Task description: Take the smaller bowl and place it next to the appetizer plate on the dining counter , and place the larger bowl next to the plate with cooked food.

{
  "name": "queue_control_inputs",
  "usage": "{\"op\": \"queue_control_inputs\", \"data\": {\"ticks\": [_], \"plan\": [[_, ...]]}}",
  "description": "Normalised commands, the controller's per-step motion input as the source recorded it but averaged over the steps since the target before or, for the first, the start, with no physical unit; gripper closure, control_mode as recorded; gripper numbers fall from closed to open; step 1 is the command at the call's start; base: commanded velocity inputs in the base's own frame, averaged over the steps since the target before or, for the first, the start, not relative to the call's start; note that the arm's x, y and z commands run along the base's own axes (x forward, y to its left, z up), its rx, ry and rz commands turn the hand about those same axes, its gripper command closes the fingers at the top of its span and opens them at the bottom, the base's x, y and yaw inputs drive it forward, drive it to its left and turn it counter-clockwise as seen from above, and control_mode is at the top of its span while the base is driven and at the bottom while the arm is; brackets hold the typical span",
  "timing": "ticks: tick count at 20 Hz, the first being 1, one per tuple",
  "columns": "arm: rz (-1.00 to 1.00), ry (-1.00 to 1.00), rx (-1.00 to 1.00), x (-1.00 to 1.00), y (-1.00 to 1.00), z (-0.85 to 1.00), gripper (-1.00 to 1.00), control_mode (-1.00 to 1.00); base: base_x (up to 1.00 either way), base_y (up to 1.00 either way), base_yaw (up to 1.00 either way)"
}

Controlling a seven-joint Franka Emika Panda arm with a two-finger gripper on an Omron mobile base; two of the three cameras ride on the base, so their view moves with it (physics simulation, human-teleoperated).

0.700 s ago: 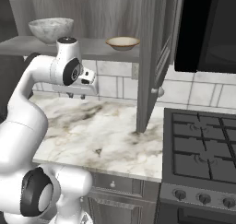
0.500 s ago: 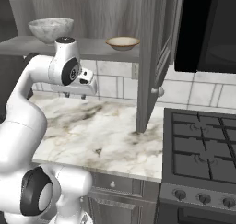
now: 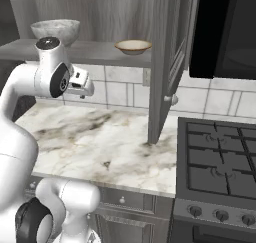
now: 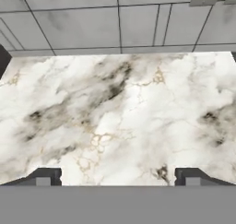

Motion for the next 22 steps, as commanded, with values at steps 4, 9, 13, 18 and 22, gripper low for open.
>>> {"op": "queue_control_inputs", "data": {"ticks": [4,9,13,18,22], "plan": [[-0.15,-0.37,0.08,-0.12,0.38,0.35,-1.0,-1.0,0.0,0.0,0.0],[-0.17,-0.41,0.08,-0.17,0.54,0.38,-1.0,-1.0,0.0,0.0,0.0],[-0.18,-0.42,0.1,-0.06,0.61,0.44,-1.0,-1.0,0.0,0.0,0.0],[-0.09,-0.32,0.14,0.0,0.48,0.61,-1.0,-1.0,0.0,0.0,0.0],[0.0,-0.22,0.18,0.0,0.31,0.67,-1.0,-1.0,0.0,0.0,0.0]]}}
